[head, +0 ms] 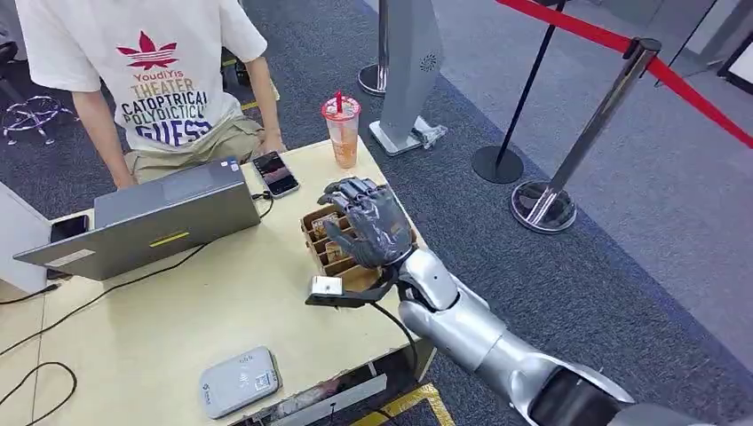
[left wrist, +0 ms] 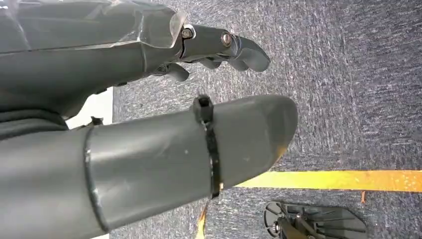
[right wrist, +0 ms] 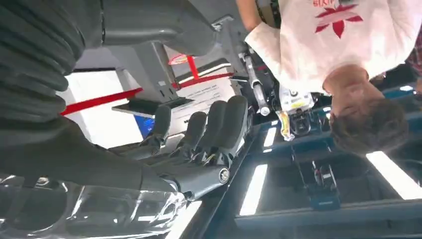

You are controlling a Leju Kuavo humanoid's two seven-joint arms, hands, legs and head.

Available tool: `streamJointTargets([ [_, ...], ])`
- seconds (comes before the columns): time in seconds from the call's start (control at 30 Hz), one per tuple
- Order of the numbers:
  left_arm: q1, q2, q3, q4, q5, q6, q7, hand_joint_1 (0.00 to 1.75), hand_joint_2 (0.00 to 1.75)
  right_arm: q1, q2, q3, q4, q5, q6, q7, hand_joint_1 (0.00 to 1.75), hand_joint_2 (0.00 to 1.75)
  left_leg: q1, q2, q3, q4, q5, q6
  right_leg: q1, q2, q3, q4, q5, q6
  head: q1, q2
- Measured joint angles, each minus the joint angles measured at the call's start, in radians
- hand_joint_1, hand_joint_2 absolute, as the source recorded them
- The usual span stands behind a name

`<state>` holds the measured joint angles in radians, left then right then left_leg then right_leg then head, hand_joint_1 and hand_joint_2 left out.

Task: Pass the card to the sensor for recognition and then transmit it.

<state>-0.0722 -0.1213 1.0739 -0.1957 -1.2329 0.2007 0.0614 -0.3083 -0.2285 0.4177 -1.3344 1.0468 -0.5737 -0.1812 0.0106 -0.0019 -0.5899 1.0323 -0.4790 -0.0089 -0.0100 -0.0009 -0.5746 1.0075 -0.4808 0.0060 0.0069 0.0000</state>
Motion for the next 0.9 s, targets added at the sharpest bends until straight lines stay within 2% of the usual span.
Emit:
streamJointTargets([
  [0.03, 0.0, 0.0, 0.001, 0.0, 0.0, 0.0, 0.001, 0.0, 0.0, 0.009, -0.007, 0.0, -0.011, 0.009, 0.01, 0.007, 0.51, 1.75, 0.0, 0.0, 0.0, 0.0, 0.0, 0.0, 0.0, 0.0, 0.0, 0.0, 0.0, 0.0, 0.0, 0.0],
  [0.13, 0.0, 0.0, 0.005, 0.0, 0.001, 0.002, 0.005, 0.0, 0.0, 0.028, -0.017, 0.0, -0.035, 0.032, 0.042, 0.023, 0.63, 1.75, 0.0, 0.0, 0.0, 0.0, 0.0, 0.0, 0.0, 0.0, 0.0, 0.0, 0.0, 0.0, 0.0, 0.0],
  [0.23, 0.0, 0.0, 0.005, 0.0, 0.001, 0.002, 0.006, 0.0, 0.0, 0.029, -0.017, 0.0, -0.036, 0.033, 0.043, 0.024, 0.68, 1.75, 0.0, 0.0, 0.0, 0.0, 0.0, 0.0, 0.0, 0.0, 0.0, 0.0, 0.0, 0.0, 0.0, 0.0],
  [0.33, 0.0, -0.001, 0.008, 0.0, 0.003, 0.005, 0.007, 0.0, 0.0, 0.046, -0.03, -0.002, -0.051, 0.048, 0.078, 0.038, 0.61, 1.75, 0.0, 0.0, 0.0, 0.0, 0.0, 0.0, 0.0, 0.0, 0.0, 0.0, 0.0, 0.0, 0.0, 0.0],
  [0.47, 0.0, -0.003, 0.015, 0.0, 0.003, 0.006, 0.007, 0.0, 0.0, 0.059, -0.037, -0.011, -0.051, 0.067, 0.089, 0.053, 0.68, 1.75, 0.0, 0.0, 0.0, 0.0, 0.0, 0.0, 0.0, 0.0, 0.0, 0.0, 0.0, 0.0, 0.0, 0.0],
  [0.53, 0.0, -0.004, 0.017, 0.0, 0.003, 0.006, 0.007, 0.0, 0.0, 0.067, -0.039, -0.022, -0.051, 0.072, 0.09, 0.063, 0.63, 1.75, 0.0, 0.0, 0.0, 0.0, 0.0, 0.0, 0.0, 0.0, 0.0, 0.0, 0.0, 0.0, 0.0, 0.0],
  [0.9, 0.0, -0.005, 0.018, 0.0, -0.018, 0.0, 0.002, 0.0, 0.0, 0.126, -0.059, -0.113, -0.047, 0.106, 0.088, 0.107, 0.79, 1.75, 0.0, 0.0, 0.0, 0.0, 0.0, 0.001, 0.0, 0.0, 0.0, 0.0, 0.0, 0.0, 0.0, 0.0],
])
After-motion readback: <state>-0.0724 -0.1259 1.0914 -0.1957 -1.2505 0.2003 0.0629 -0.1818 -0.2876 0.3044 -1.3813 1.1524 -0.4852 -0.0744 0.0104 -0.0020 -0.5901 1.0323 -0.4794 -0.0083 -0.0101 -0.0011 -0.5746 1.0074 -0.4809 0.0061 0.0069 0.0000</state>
